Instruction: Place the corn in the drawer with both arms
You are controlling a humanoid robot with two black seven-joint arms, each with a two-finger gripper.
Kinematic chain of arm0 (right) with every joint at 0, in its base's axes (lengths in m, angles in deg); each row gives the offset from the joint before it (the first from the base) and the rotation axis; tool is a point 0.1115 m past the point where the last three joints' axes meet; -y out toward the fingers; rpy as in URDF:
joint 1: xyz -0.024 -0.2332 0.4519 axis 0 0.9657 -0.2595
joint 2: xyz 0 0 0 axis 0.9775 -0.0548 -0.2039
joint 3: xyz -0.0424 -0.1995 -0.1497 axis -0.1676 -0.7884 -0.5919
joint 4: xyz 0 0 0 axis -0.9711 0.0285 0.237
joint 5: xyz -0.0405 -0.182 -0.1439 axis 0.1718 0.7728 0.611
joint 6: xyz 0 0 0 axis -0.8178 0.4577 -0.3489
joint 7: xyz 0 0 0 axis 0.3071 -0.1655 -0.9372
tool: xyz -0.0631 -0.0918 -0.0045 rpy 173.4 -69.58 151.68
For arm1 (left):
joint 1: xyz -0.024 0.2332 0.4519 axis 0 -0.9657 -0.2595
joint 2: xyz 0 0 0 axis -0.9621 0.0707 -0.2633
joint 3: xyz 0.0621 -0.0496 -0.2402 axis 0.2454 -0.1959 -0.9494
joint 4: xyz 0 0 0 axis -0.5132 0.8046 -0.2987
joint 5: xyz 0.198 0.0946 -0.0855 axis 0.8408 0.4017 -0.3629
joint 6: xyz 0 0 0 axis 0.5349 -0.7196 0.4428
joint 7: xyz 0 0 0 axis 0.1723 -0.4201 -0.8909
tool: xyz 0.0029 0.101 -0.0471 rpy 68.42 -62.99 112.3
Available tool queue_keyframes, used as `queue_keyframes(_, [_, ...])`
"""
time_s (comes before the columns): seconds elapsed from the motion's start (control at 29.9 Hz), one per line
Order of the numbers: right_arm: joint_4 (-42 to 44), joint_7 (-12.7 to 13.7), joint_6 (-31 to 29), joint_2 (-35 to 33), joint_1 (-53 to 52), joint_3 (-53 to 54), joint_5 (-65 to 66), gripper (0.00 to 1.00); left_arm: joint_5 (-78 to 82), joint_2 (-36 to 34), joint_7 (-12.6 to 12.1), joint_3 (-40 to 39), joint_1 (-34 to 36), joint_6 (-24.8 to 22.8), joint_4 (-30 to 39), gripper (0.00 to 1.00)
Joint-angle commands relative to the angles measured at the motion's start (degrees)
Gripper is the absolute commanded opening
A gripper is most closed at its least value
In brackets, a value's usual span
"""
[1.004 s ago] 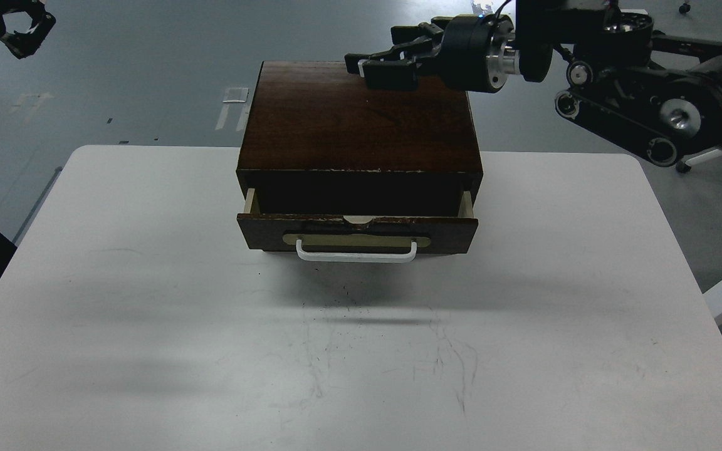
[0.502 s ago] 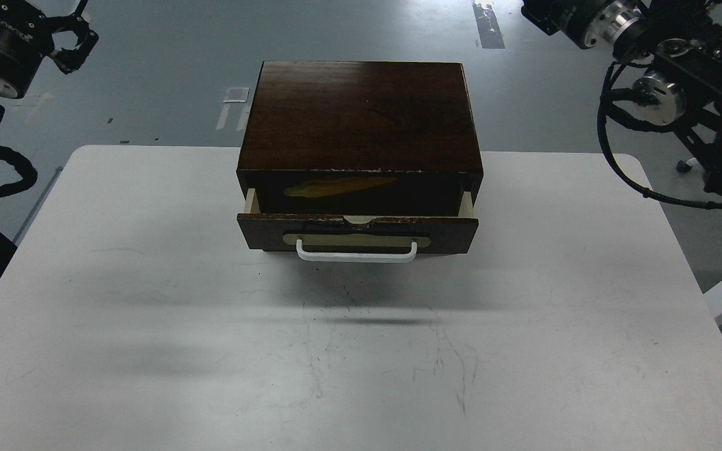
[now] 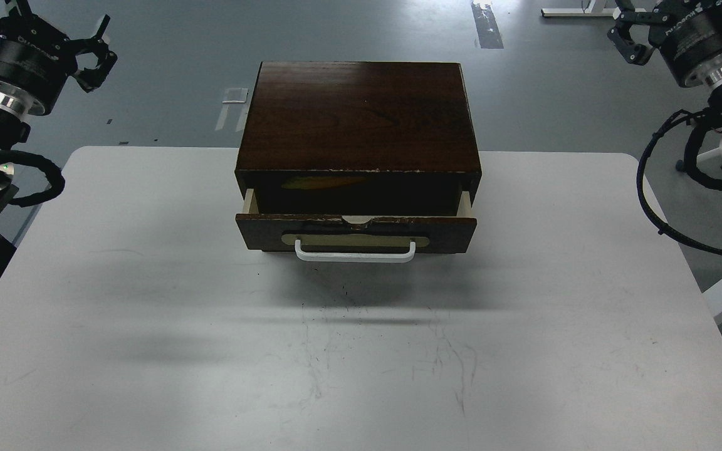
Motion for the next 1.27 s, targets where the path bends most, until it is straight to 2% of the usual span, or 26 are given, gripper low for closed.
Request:
queue_keyframes(0.0, [0.12, 0.03, -0.7, -1.51, 2.09, 1.32, -1.91, 1.0, -0.26, 0.23, -0.08, -0.15, -0.12, 0.0, -0.1, 0.98])
queue_keyframes(0.13, [0.56, 0.91, -0.7, -1.52, 2.89, 3.87, -4.8, 1.0, -0.62, 0.49, -0.08, -0.32, -0.83, 0.0, -0.01, 0.98])
queue_keyframes(0.2, [0.65, 4.33, -0.7, -1.52, 3.24, 4.05, -10.24, 1.0, -0.71, 0.49, 0.01, -0.58, -1.53, 0.0, -0.01, 0.98])
queue_keyframes(0.27, [0.65, 10.47, -0.21, -1.52, 4.38, 3.97, -18.66, 1.0, -0.79, 0.49, 0.01, -0.76, -2.32, 0.0, 0.07, 0.98])
queue_keyframes(0.3, [0.73, 11.19, -0.21, -1.43, 4.56, 3.97, -20.01, 1.0, -0.79, 0.49, 0.01, -0.76, -2.5, 0.0, 0.07, 0.98])
queue_keyframes(0.47, [1.17, 9.44, -0.47, -1.17, 6.67, 4.14, -20.72, 1.0, -0.79, 0.58, 0.01, -1.11, -3.11, 0.0, -0.1, 0.98])
queue_keyframes(0.74, [8.12, 7.59, -0.39, 0.67, 7.19, 4.58, -20.81, 1.0, -0.79, 2.25, 0.89, -1.2, -3.73, 0.0, -0.19, 0.98])
queue_keyframes(1.24, [8.03, 7.5, -0.7, 0.86, 9.48, 3.44, -20.64, 1.0, -0.88, 5.5, 1.06, -1.29, -5.75, 0.0, -1.85, 0.98])
